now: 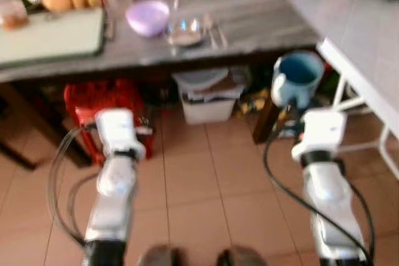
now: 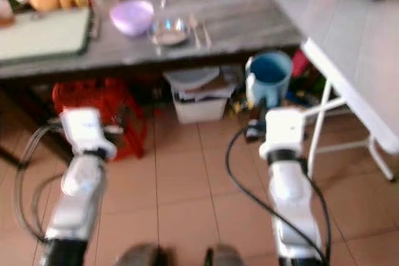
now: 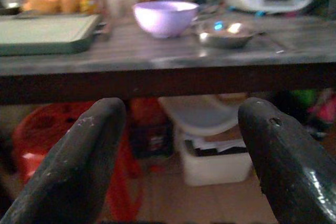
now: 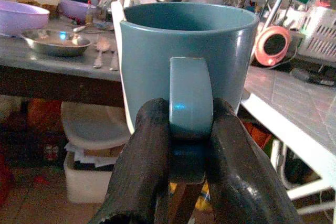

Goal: Setting the table

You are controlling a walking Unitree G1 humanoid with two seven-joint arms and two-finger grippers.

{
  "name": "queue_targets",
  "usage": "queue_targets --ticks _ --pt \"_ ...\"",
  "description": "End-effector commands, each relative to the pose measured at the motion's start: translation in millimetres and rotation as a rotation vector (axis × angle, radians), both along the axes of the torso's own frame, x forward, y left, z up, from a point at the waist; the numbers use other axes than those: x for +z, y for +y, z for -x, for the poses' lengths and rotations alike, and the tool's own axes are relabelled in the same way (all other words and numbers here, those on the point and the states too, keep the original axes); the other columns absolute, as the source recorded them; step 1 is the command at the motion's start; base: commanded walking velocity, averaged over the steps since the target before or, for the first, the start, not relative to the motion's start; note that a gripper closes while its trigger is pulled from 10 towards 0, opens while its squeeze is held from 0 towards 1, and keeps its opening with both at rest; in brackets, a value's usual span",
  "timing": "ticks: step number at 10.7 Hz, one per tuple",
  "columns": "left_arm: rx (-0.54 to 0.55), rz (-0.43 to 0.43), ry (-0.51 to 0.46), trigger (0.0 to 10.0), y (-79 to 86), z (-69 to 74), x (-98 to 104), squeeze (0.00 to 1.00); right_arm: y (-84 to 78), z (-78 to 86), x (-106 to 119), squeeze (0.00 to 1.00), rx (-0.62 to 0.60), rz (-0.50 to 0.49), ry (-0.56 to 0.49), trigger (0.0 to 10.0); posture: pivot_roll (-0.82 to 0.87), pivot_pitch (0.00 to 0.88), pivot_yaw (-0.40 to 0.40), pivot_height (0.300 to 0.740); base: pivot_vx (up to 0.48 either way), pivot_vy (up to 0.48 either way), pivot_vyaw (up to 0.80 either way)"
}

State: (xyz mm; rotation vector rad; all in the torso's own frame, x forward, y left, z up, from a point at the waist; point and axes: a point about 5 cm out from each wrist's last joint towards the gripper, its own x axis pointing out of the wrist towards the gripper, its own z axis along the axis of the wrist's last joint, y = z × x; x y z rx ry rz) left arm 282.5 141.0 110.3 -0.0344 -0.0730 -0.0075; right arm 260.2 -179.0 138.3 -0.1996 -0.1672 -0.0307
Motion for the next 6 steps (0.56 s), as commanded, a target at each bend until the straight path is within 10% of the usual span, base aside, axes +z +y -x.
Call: queue_targets --ticks 1,6 --pt "-0.022 0.005 -0.024 10.0 1.2 1.8 4.9 0.0 3.9 -2.3 10.9 0.0 0.022 -0.042 -0.033 10.0 -0.09 0.055 0.01 0.74 0.428 0.0 0.0" --pt "-0.106 -0.014 -0.036 10.0 -5.3 7.8 4.8 0.0 -0.4 -16.3 19.0 0.0 -0.039 -0.084 -0.051 10.0 -0.08 0.057 0.014 0.74 0.439 0.0 0.0"
